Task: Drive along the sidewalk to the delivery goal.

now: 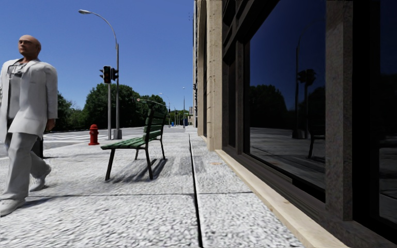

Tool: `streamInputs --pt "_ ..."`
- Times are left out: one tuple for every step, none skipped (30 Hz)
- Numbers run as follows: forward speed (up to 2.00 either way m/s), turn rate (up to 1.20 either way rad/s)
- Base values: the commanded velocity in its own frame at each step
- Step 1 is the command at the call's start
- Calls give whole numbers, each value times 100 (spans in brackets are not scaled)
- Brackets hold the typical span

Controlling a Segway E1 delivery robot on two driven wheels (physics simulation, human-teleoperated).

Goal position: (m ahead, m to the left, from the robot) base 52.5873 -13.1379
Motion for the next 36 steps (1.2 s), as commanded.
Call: streamInputs --pt "192 0" --pt "192 0" --pt "192 0" --pt "192 0" --pt "192 0" --pt "192 0" --pt "192 0" --pt "192 0" --pt "192 0" --pt "192 0" --pt "192 0" --pt "192 0" --pt "192 0" --pt "192 5" --pt "192 11" --pt "192 11" --pt "192 18" --pt "192 21" --pt "192 22" --pt "192 22" --pt "192 22" --pt "192 22" --pt "192 23" --pt "192 23" --pt "192 23" --pt "192 23" --pt "192 23" --pt "192 23" --pt "192 23" --pt "192 23" --pt "192 23" --pt "192 0" --pt "192 0" --pt "192 0" --pt "192 0" --pt "192 0"
